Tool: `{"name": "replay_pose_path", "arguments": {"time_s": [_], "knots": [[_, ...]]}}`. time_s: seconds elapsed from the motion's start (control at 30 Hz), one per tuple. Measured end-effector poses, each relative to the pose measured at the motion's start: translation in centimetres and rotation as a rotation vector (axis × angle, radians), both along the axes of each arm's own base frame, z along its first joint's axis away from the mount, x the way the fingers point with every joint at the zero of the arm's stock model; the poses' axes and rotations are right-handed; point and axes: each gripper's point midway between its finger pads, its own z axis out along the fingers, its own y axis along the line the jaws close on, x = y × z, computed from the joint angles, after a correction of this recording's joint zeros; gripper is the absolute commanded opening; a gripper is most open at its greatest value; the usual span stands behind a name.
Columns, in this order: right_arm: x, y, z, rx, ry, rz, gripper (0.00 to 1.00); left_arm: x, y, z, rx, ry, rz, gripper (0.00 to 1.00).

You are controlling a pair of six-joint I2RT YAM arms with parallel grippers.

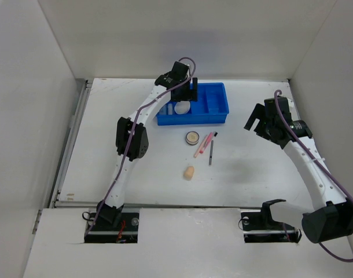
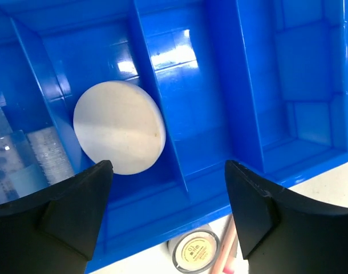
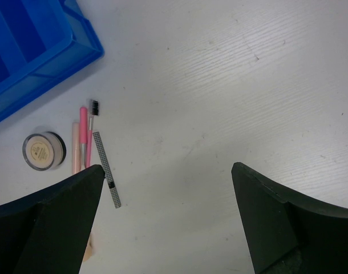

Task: Organize the makeup

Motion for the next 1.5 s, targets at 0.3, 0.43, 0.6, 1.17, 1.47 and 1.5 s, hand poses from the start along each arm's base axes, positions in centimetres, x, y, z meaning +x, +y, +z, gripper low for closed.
{"name": "replay_pose_path", "arguments": {"time_s": [0.3, 0.43, 0.6, 1.17, 1.47, 1.5], "knots": [[-0.1, -0.1, 0.3, -0.002, 0.000, -0.002, 1.00, -2.9, 0.2, 3.3, 0.060, -0.052, -0.047, 0.59], [-0.2, -0.1, 0.3, -0.002, 0.002, -0.002, 1.00, -10.4, -0.2, 6.7, 0.087, -0.068, -0.144, 0.54], [-0.3, -0.1, 0.6, 0.001, -0.007, -0.001, 1.00, -20.6, -0.7, 5.7, 0.144, -0.037, -0.278, 0.76], [-1.1, 0.1, 0.0, 0.017, -0.006, 0.009, 1.00, -32.5, 1.5, -8.4, 0.349, 0.311, -0.387, 0.62], [-1.2, 0.1, -0.1, 0.016, -0.005, 0.009, 1.00, -32.6, 0.8, -10.5, 0.357, 0.346, -0.384, 0.13], [-1.2, 0.1, -0.1, 0.016, -0.005, 0.009, 1.00, -32.6, 0.9, -10.3, 0.366, 0.346, -0.384, 0.13]]}}
